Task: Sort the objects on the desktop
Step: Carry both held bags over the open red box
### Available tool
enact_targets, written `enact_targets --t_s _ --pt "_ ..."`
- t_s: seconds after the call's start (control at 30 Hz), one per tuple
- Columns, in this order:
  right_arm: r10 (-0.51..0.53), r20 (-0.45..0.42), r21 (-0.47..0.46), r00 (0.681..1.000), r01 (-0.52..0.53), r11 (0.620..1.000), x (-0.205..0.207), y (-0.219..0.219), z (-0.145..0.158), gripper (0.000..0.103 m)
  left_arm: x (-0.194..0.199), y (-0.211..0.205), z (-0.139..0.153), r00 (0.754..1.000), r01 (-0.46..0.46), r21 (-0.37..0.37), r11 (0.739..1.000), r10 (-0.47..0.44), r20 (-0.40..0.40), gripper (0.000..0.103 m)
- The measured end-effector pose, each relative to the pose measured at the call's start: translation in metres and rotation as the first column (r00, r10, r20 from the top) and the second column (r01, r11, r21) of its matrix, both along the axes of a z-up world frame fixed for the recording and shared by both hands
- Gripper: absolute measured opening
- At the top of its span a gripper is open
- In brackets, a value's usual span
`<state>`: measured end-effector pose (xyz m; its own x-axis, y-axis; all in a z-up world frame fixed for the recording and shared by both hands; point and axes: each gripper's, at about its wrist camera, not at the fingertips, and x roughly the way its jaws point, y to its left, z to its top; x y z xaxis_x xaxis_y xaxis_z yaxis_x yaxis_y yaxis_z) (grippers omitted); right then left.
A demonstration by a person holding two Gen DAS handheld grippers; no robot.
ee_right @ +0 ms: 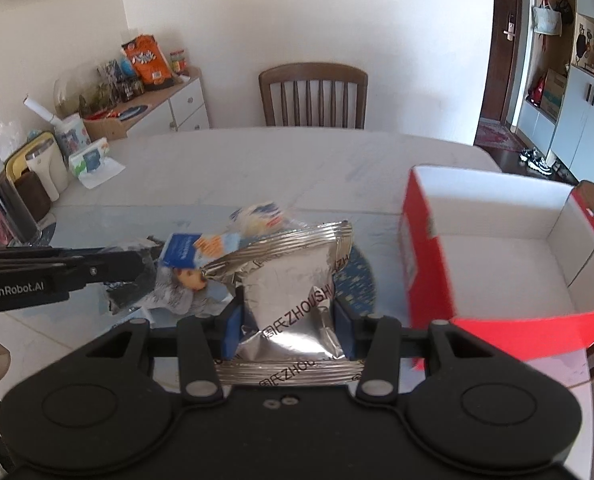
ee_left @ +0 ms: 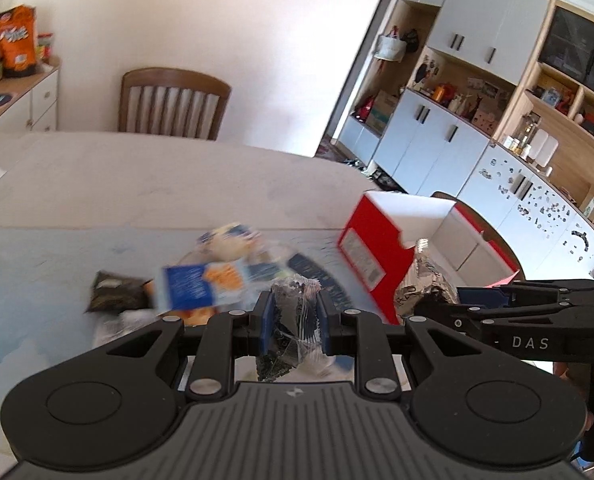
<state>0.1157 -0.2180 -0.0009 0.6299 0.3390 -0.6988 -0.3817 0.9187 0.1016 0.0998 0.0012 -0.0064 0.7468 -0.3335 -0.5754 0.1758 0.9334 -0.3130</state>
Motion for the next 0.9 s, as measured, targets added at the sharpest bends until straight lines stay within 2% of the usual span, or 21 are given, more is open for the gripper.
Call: enact_targets --t_s 0.23,0.47,0.9 --pt "-0.001 0.027 0.004 1.000 0.001 1.000 0.019 -0.043 0.010 0.045 0.026 -0.055 0.019 0.999 0.039 -0.001 0.999 -0.039 0.030 0.021" --pt "-0.032 0.005 0.044 0.999 0.032 0.999 0.041 -0.090 0.014 0.045 0.057 -0.112 0.026 0.996 0.092 -0.002 0.996 -0.092 0.021 0.021" --pt "-0.093 -0.013 0.015 0.996 0.094 0.996 0.075 -0.152 0.006 0.045 0.106 -0.198 0.024 0.981 0.194 0.071 0.978 -0.195 0.011 0.021"
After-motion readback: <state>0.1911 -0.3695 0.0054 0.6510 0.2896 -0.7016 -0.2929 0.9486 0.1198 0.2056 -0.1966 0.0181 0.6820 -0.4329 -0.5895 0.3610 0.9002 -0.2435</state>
